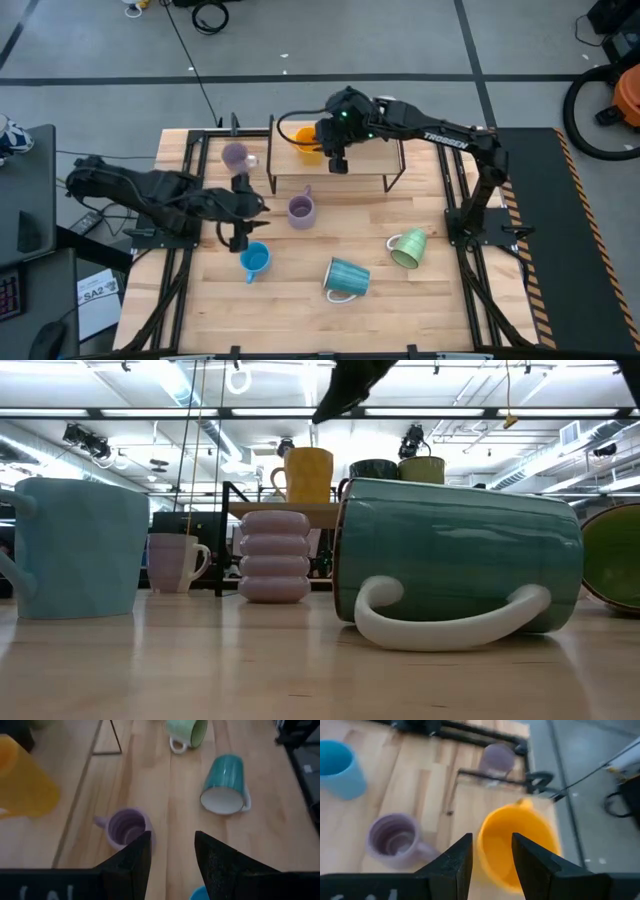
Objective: Place coffee mugs
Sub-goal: Put the yellow mug on the shelf
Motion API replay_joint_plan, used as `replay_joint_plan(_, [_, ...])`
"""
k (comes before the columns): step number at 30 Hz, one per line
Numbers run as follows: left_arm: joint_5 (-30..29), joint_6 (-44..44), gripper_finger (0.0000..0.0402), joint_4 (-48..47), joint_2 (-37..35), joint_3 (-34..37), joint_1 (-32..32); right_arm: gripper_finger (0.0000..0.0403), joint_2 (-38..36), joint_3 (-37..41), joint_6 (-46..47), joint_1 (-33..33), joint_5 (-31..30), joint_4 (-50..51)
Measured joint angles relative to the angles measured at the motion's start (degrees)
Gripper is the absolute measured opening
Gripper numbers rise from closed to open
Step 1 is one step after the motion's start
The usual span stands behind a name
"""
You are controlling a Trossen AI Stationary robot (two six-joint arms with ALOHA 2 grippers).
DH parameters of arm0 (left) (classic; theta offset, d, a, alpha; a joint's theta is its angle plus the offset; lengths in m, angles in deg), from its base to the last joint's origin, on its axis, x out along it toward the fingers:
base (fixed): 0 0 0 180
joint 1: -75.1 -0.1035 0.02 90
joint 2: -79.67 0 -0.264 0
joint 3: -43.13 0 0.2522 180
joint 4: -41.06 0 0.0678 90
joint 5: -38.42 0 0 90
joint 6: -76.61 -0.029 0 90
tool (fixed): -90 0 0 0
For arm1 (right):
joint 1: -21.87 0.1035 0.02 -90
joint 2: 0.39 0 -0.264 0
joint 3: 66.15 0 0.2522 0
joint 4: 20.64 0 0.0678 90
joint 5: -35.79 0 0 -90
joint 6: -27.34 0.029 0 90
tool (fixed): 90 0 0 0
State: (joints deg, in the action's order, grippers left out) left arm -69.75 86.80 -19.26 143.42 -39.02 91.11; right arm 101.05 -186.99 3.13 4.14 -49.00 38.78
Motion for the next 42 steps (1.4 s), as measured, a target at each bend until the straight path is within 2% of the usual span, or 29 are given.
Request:
replay_joint_plan(6, [0.0, 0.1, 0.0158, 7.1, 0.0, 6.3, -0.1, 0.0142, 1.1, -0.1, 0.0, -1.4, 2.8, -0.4])
replay_joint_plan(13, [-0.1, 0.2, 0.0158, 8.9, 0.0, 8.4, -0.2, 0.0142, 2.6, -0.1, -1.5, -1.7, 5.4, 0.9])
replay_joint_plan(23, [0.0, 0.1, 0.0158, 10.1, 0.0, 8.4, -0.2, 0.0142, 6.3, 0.0, -3.2, -1.6, 2.7, 1.2])
replay_joint_plan(30, [0.0, 0.1, 0.0158, 10.1, 0.0, 8.4, -0.2, 0.0139, 7.2, -0.1, -3.2, -1.2, -2.4, 1.2])
replay_joint_plan(35, [0.0, 0.1, 0.0158, 10.0, 0.0, 8.4, -0.2, 0.0109, 7.2, -0.1, -2.9, -1.2, -2.7, 1.0])
replay_joint_plan(42, [0.0, 0.2, 0.0158, 10.1, 0.0, 8.4, -0.2, 0.0041, 7.3, 0.0, -2.8, -1.8, -5.7, -0.9])
